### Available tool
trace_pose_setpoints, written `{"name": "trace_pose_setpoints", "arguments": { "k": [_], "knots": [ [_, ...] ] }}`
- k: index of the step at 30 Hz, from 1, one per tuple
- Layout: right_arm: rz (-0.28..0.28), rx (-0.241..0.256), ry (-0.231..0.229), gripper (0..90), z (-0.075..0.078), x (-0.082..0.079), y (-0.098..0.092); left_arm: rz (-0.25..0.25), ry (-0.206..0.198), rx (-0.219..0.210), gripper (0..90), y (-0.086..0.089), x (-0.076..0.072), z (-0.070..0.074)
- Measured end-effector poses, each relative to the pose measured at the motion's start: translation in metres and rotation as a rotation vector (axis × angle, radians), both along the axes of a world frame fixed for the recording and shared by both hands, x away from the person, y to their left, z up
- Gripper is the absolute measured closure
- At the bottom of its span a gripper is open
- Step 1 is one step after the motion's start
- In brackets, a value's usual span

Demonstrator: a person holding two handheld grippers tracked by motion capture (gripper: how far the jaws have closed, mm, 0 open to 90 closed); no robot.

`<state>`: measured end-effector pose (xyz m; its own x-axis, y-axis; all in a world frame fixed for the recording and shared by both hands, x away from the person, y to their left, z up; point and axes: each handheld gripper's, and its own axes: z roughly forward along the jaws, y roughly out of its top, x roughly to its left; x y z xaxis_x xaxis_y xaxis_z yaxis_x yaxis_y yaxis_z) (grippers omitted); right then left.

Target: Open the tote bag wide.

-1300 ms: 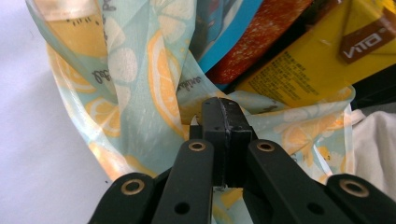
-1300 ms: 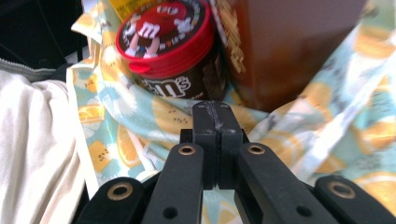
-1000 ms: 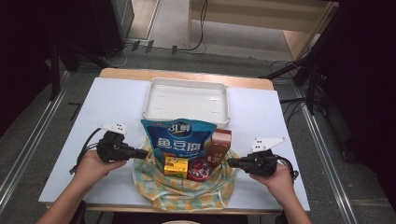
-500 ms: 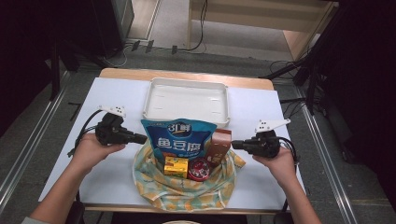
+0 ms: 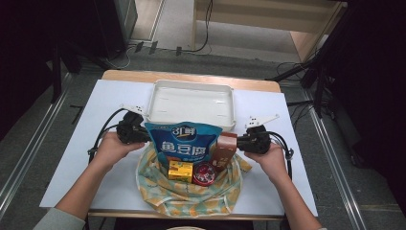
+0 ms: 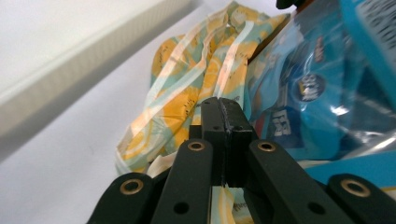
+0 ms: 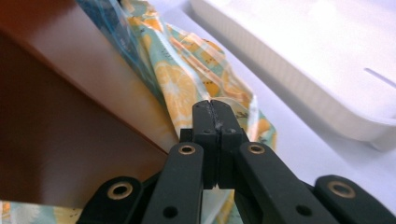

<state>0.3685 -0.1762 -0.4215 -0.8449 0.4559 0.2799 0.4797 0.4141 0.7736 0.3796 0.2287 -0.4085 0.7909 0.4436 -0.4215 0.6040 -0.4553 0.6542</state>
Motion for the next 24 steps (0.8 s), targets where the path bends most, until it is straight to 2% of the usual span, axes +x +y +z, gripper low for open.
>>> {"name": "trace_pose_setpoints", "arguments": {
  "k": [2, 4, 6, 9, 14, 18, 21, 24],
  "knots": [
    [0.012, -0.012, -0.001, 90.0, -0.004, -0.001, 0.003, -0.006, 0.002, 0.002, 89.6, -0.002, -0.001, -0.006],
    [0.011, -0.009, 0.003, 90.0, -0.008, -0.002, 0.005, -0.008, -0.005, 0.030, 89.0, -0.004, -0.002, -0.008],
    [0.016, -0.014, 0.007, 90.0, -0.012, -0.002, 0.006, -0.011, -0.009, 0.015, 89.3, -0.005, -0.003, -0.009],
    [0.012, -0.025, 0.009, 90.0, -0.018, -0.004, 0.008, -0.024, -0.016, 0.026, 89.8, -0.008, -0.005, -0.012],
    [0.008, -0.036, 0.009, 90.0, -0.026, -0.002, 0.009, -0.019, 0.022, 0.023, 90.0, -0.010, -0.003, -0.025],
    [0.013, -0.057, -0.005, 90.0, -0.033, 0.000, 0.011, -0.011, 0.039, -0.003, 90.0, -0.008, -0.001, -0.033],
    [0.009, -0.068, 0.010, 90.0, -0.040, 0.003, 0.011, -0.002, 0.031, 0.016, 90.0, -0.010, -0.001, -0.040],
    [0.013, -0.066, 0.017, 90.0, -0.045, 0.006, 0.011, 0.000, 0.043, 0.026, 90.0, -0.009, 0.000, -0.046]
  ]
}}
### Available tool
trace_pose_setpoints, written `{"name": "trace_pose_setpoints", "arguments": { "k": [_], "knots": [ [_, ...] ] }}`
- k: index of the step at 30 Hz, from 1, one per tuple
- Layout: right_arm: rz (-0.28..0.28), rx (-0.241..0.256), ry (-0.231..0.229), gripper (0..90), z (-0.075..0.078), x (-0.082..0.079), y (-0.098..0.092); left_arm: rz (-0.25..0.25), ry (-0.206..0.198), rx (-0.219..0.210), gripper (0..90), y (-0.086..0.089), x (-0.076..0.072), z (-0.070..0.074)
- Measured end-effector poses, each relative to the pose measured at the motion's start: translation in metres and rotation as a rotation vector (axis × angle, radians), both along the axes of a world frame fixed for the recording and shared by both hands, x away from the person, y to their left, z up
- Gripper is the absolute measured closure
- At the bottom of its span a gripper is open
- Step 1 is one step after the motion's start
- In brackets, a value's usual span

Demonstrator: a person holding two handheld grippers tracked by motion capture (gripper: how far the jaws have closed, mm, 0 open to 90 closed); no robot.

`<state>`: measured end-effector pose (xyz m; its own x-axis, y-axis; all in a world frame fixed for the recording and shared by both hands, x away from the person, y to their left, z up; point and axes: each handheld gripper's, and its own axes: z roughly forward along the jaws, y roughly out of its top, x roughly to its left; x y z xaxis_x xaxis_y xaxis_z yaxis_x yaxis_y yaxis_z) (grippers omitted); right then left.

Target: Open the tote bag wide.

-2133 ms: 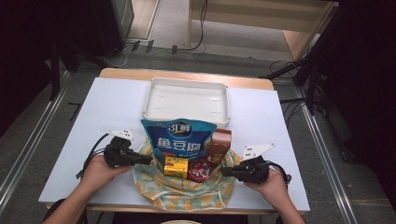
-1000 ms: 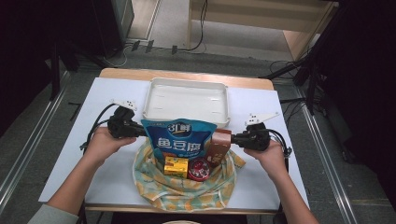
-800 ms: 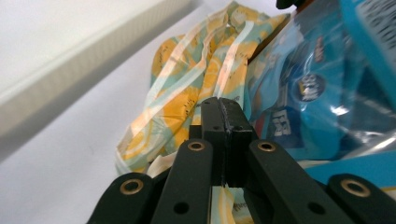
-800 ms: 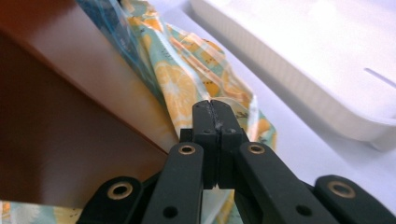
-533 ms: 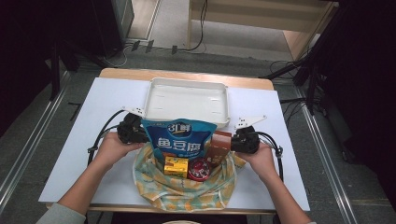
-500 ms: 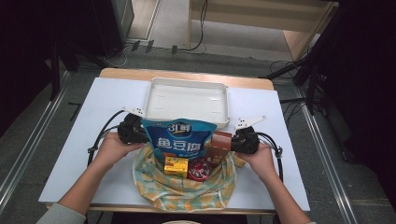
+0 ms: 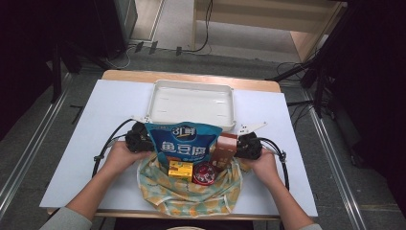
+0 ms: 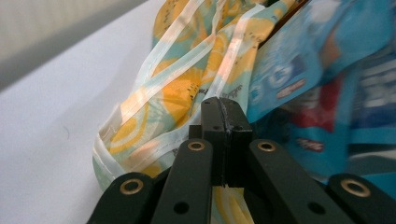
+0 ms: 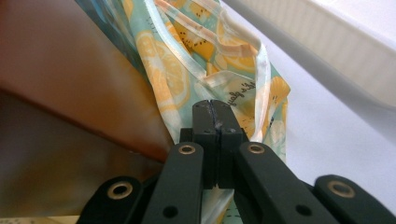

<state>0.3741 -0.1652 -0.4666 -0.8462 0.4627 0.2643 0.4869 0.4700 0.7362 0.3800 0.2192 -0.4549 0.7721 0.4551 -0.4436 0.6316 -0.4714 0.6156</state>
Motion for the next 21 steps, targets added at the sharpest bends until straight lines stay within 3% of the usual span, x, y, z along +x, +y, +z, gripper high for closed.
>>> {"name": "trace_pose_setpoints", "arguments": {
  "k": [15, 21],
  "knots": [
    [0.023, -0.007, 0.022, 90.0, -0.014, 0.005, 0.003, -0.002, 0.025, 0.009, 89.5, 0.001, 0.002, -0.018],
    [0.028, -0.013, 0.036, 90.0, -0.019, 0.006, 0.004, -0.011, -0.008, 0.008, 89.1, 0.001, 0.003, -0.020]
  ]
}}
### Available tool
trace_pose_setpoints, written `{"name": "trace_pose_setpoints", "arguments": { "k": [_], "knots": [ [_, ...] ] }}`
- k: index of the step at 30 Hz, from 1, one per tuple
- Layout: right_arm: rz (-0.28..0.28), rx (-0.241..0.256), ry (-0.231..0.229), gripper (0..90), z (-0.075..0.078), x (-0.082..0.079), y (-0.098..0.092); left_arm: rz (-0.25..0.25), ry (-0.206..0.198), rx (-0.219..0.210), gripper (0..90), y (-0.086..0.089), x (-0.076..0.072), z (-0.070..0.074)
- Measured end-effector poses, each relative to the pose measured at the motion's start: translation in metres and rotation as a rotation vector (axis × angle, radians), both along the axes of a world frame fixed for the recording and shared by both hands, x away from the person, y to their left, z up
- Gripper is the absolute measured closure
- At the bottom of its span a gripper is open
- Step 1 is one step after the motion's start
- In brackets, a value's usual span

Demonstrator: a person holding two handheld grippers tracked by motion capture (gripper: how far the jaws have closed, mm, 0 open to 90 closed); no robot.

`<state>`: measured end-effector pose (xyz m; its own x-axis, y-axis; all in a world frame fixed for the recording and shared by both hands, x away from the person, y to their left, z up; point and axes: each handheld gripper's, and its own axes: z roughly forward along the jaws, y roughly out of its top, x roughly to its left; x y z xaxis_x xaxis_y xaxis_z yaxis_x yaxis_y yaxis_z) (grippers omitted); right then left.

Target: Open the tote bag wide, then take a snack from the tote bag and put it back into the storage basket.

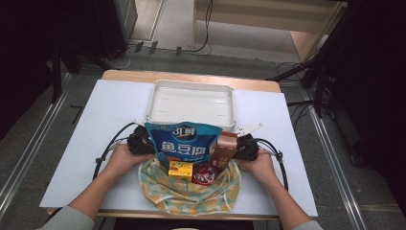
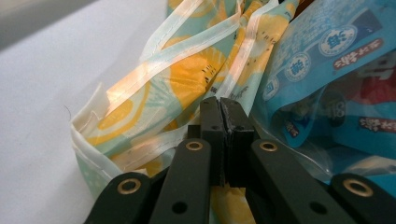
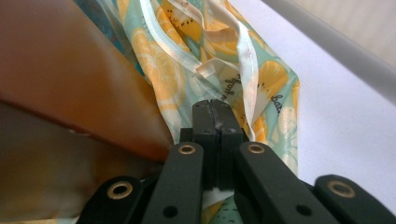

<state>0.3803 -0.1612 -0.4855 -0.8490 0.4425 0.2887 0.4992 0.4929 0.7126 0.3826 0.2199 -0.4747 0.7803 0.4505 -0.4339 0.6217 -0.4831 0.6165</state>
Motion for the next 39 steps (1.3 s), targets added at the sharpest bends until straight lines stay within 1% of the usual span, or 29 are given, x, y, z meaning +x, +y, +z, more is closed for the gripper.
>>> {"name": "trace_pose_setpoints", "arguments": {
  "k": [3, 5, 7, 9, 11, 14, 16, 19, 21, 22, 23, 25, 27, 29, 32, 34, 36, 39],
  "knots": [
    [0.009, 0.003, -0.010, 89.8, -0.001, 0.001, 0.000, -0.002, -0.028, 0.001, 88.9, -0.001, -0.001, 0.000],
    [0.014, 0.010, -0.018, 87.4, -0.001, 0.001, 0.000, -0.012, -0.047, 0.002, 88.1, -0.001, -0.001, 0.000],
    [0.006, 0.009, -0.016, 84.9, -0.001, 0.001, 0.000, -0.006, -0.027, -0.010, 85.4, -0.001, -0.001, 0.000],
    [-0.001, 0.016, -0.003, 82.5, 0.001, 0.001, -0.002, 0.000, -0.024, -0.007, 81.5, 0.000, -0.001, 0.001],
    [-0.005, 0.022, -0.007, 79.3, 0.004, 0.002, -0.003, 0.002, -0.014, 0.000, 76.8, 0.001, -0.001, 0.004],
    [-0.017, 0.017, -0.061, 71.7, 0.012, -0.001, -0.006, -0.001, -0.031, 0.007, 71.1, 0.001, -0.003, 0.008],
    [-0.024, 0.024, -0.090, 68.1, 0.017, -0.003, -0.008, -0.002, -0.038, 0.017, 67.7, 0.002, -0.004, 0.011],
    [-0.041, 0.038, -0.112, 62.9, 0.022, -0.004, -0.011, 0.006, -0.046, 0.018, 62.5, 0.004, -0.005, 0.015],
    [-0.070, 0.057, -0.111, 60.3, 0.026, -0.004, -0.015, 0.003, -0.049, 0.021, 59.1, 0.006, -0.006, 0.018],
    [-0.077, 0.064, -0.118, 58.0, 0.027, -0.003, -0.016, 0.000, -0.051, 0.017, 58.0, 0.007, -0.006, 0.019],
    [-0.096, 0.064, -0.116, 56.5, 0.029, -0.003, -0.018, -0.001, -0.051, 0.014, 56.4, 0.008, -0.007, 0.020],
    [-0.113, 0.063, -0.120, 55.7, 0.030, -0.002, -0.022, -0.001, -0.056, 0.013, 53.6, 0.010, -0.007, 0.022],
    [-0.131, 0.066, -0.117, 55.3, 0.031, -0.001, -0.027, 0.005, -0.049, 0.012, 51.2, 0.011, -0.007, 0.022],
    [-0.152, 0.079, -0.098, 54.9, 0.032, 0.001, -0.031, 0.006, -0.050, 0.022, 49.8, 0.011, -0.008, 0.023],
    [-0.182, 0.095, -0.092, 54.2, 0.032, 0.003, -0.038, 0.010, -0.057, 0.025, 48.3, 0.011, -0.009, 0.025],
    [-0.192, 0.094, -0.083, 53.2, 0.031, 0.004, -0.041, 0.010, -0.069, 0.024, 46.7, 0.012, -0.009, 0.027],
    [-0.198, 0.095, -0.073, 52.6, 0.031, 0.004, -0.043, 0.019, -0.071, 0.016, 45.9, 0.013, -0.010, 0.028],
    [-0.204, 0.096, -0.072, 51.7, 0.031, 0.004, -0.043, 0.023, -0.074, 0.017, 42.7, 0.015, -0.011, 0.030]
  ]
}}
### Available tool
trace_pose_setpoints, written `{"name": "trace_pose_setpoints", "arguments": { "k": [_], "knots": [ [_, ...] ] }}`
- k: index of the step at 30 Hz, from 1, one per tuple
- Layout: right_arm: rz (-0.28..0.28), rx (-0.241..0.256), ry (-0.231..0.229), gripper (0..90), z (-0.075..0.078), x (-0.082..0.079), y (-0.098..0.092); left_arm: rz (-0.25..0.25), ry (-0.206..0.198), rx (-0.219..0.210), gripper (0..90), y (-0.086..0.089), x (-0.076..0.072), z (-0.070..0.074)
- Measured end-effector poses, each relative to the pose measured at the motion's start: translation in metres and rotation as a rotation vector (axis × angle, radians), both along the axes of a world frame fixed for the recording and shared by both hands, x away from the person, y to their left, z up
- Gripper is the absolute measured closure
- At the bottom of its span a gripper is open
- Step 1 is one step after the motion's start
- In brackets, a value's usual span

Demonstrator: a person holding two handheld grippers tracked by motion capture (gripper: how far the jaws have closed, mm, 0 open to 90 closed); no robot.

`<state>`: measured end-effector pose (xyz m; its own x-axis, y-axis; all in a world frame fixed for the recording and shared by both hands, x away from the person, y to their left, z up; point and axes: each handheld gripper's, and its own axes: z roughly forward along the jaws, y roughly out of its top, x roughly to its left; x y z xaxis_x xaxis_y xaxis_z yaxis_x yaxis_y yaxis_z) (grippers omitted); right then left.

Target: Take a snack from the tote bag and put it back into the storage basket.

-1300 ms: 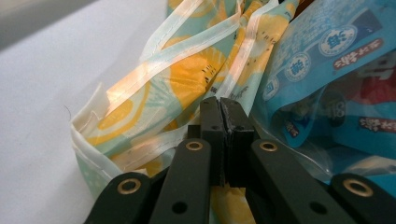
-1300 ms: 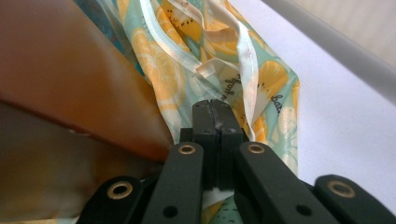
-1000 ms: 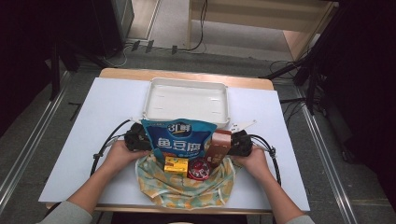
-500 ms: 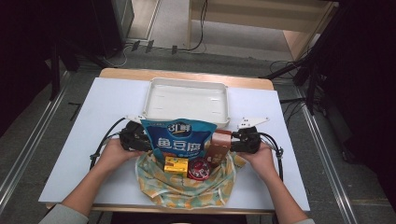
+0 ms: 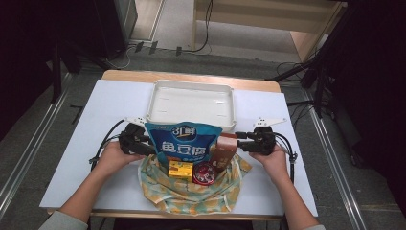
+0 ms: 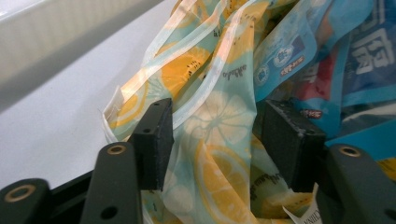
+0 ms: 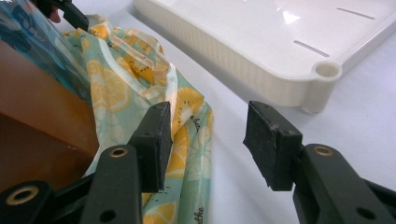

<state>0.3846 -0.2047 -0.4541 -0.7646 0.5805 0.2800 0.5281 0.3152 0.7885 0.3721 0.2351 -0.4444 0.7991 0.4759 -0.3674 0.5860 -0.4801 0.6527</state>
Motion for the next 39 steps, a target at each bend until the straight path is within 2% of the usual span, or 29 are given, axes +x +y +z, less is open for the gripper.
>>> {"name": "trace_pose_setpoints", "arguments": {
  "k": [7, 11, 13, 16, 18, 23, 26, 32, 34, 39],
  "knots": [
    [-0.015, -0.023, -0.006, 51.2, 0.000, 0.002, -0.003, 0.005, -0.031, -0.004, 38.0, 0.005, -0.004, 0.006],
    [-0.037, -0.010, 0.001, 51.3, 0.000, 0.004, -0.008, 0.011, -0.036, -0.015, 39.0, 0.009, -0.005, 0.010],
    [-0.044, -0.005, 0.008, 51.5, 0.000, 0.004, -0.010, 0.025, -0.037, -0.034, 38.9, 0.011, -0.005, 0.012],
    [-0.050, -0.003, 0.007, 51.3, 0.001, 0.005, -0.011, 0.036, -0.028, -0.044, 37.5, 0.015, -0.006, 0.015],
    [-0.055, 0.001, 0.004, 51.2, 0.001, 0.005, -0.012, 0.040, -0.028, -0.044, 35.6, 0.017, -0.006, 0.015],
    [-0.063, -0.013, -0.003, 51.1, 0.001, 0.005, -0.012, 0.035, -0.034, 0.000, 35.2, 0.018, -0.008, 0.018],
    [-0.069, -0.014, 0.001, 51.1, 0.001, 0.005, -0.013, 0.036, -0.033, -0.016, 35.7, 0.020, -0.010, 0.022],
    [-0.079, -0.007, -0.007, 51.1, 0.002, 0.007, -0.014, 0.028, -0.034, 0.004, 38.6, 0.023, -0.016, 0.031],
    [-0.080, -0.007, -0.006, 51.1, 0.001, 0.008, -0.014, 0.036, -0.022, -0.001, 39.5, 0.024, -0.017, 0.034],
    [-0.077, -0.013, -0.001, 51.1, 0.001, 0.009, -0.013, 0.035, -0.048, -0.011, 40.7, 0.029, -0.023, 0.046]
  ]
}}
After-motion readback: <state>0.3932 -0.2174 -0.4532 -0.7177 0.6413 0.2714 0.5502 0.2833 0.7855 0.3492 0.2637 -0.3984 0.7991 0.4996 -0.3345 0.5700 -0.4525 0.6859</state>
